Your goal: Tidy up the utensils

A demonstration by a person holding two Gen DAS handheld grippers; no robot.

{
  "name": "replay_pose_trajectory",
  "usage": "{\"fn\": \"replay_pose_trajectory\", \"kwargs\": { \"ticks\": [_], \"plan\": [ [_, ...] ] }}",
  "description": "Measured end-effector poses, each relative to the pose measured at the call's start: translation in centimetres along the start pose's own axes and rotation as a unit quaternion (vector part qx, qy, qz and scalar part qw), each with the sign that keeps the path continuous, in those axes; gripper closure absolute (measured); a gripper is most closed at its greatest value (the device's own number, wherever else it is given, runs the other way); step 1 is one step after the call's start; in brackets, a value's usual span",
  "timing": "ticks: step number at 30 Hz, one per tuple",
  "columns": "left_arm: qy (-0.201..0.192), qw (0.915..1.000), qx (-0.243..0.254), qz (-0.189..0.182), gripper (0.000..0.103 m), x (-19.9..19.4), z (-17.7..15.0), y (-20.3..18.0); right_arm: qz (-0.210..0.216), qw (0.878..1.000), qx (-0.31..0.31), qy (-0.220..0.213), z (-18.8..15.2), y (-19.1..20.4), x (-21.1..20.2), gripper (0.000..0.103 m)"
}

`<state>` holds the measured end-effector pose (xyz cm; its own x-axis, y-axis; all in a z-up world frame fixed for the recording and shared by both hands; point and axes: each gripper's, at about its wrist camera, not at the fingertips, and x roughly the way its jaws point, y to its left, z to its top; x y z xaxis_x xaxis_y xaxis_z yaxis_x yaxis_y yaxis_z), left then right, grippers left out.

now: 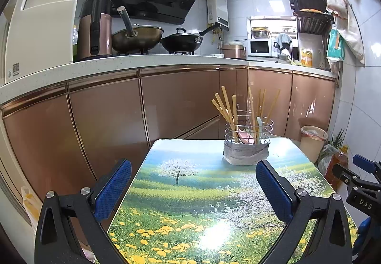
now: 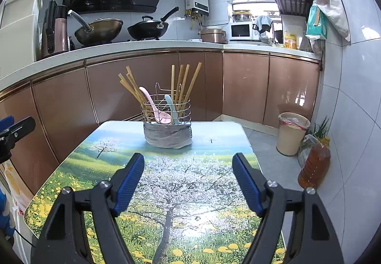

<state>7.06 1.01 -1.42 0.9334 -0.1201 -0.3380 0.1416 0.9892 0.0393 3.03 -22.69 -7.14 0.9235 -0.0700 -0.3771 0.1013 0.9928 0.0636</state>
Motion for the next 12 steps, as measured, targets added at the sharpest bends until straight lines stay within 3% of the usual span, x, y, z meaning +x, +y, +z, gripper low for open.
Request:
{"fn": "replay_pose_trajectory", "kwargs": {
  "ticks": [12],
  "plan": [
    [0.003, 1.0000, -0.003, 0.002, 0.000, 0.34, -0.11, 0.14, -0.002, 1.000, -0.002, -0.001, -0.01, -0.03, 0.03, 0.028]
  ]
}}
